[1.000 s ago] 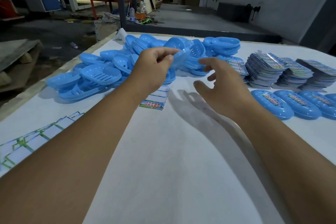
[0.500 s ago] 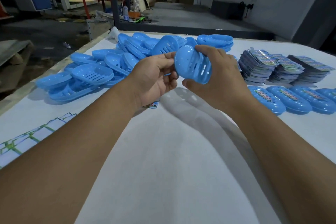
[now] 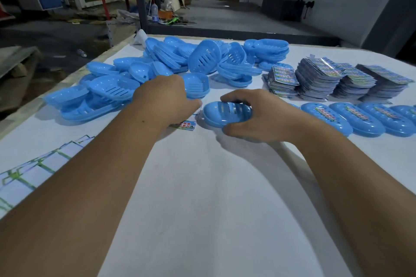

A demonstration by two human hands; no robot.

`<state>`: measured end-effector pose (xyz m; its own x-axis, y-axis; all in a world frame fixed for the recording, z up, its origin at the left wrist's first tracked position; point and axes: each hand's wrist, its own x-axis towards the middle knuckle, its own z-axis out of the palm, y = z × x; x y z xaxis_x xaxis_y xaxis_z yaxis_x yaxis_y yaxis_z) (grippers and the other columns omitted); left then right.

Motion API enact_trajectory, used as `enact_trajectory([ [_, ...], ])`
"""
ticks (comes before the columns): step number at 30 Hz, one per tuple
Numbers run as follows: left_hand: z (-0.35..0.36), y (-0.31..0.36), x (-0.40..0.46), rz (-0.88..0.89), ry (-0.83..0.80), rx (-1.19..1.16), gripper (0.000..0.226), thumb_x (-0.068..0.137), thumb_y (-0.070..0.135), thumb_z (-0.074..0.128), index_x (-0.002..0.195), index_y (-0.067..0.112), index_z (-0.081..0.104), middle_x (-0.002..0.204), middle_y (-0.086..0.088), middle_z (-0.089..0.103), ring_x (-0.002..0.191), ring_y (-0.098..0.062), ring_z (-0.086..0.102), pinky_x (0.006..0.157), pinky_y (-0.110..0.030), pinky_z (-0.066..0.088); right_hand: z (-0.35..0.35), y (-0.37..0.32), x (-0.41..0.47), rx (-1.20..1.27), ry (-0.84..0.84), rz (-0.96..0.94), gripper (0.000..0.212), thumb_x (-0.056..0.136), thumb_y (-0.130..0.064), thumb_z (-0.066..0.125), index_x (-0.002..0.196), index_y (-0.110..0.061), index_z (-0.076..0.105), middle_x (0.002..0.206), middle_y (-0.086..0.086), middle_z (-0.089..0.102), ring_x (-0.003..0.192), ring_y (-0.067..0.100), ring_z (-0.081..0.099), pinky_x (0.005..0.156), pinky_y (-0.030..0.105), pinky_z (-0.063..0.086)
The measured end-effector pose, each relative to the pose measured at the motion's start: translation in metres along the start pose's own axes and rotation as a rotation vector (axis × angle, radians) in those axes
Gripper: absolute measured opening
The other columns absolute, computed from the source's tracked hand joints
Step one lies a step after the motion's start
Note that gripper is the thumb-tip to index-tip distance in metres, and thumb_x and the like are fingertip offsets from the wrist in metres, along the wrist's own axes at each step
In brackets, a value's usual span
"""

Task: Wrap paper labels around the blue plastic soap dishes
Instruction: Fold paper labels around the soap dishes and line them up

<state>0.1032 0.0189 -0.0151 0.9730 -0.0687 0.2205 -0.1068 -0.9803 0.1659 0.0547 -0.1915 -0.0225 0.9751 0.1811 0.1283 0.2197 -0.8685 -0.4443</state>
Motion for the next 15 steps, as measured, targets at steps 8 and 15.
enact_trajectory([
  [8, -0.01, 0.003, -0.008, -0.02, -0.088, -0.035, 0.064, 0.075, 0.059, 0.076, 0.121, 0.02, 0.055, 0.111, -0.002, 0.063, 0.093, -0.022, 0.053, 0.072, -0.032, 0.04, 0.001, 0.002, 0.001, 0.027, -0.043, -0.004, 0.061, 0.072, -0.057, 0.075, 0.129, -0.046, 0.057, 0.121, -0.018, 0.06, 0.111, 0.011, 0.057, 0.097, 0.031, 0.047],
  [15, -0.014, 0.002, -0.006, -0.07, -0.103, -0.133, 0.061, 0.073, 0.038, 0.083, 0.123, 0.018, 0.054, 0.088, 0.005, 0.052, 0.088, -0.021, 0.058, 0.056, -0.03, 0.041, 0.002, 0.0, 0.0, 0.02, -0.028, -0.006, 0.057, 0.075, -0.057, 0.074, 0.128, -0.045, 0.058, 0.121, -0.018, 0.059, 0.11, 0.012, 0.057, 0.092, 0.029, 0.045],
])
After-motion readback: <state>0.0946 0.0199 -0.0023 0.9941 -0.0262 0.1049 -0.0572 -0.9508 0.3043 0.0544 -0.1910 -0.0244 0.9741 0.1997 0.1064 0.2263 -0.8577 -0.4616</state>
